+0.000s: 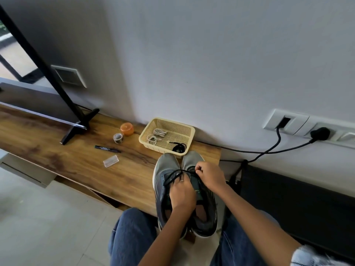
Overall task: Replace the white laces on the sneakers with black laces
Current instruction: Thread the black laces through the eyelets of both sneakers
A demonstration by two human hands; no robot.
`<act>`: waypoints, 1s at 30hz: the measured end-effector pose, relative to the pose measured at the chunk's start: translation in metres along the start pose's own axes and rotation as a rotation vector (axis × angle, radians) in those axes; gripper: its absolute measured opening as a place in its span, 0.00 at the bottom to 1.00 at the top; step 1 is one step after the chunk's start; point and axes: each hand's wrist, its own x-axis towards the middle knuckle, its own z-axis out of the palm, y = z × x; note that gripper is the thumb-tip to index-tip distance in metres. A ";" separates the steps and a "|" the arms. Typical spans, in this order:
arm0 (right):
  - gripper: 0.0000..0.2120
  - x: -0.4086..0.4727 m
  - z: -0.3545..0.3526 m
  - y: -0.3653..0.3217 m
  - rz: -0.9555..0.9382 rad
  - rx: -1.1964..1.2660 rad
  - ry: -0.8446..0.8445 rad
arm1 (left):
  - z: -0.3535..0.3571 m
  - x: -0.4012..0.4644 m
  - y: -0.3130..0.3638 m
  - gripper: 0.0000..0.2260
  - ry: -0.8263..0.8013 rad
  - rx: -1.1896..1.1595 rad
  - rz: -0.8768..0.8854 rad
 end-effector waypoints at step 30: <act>0.03 -0.005 0.019 0.005 0.204 0.239 0.199 | -0.010 -0.006 0.004 0.21 -0.053 -0.158 -0.086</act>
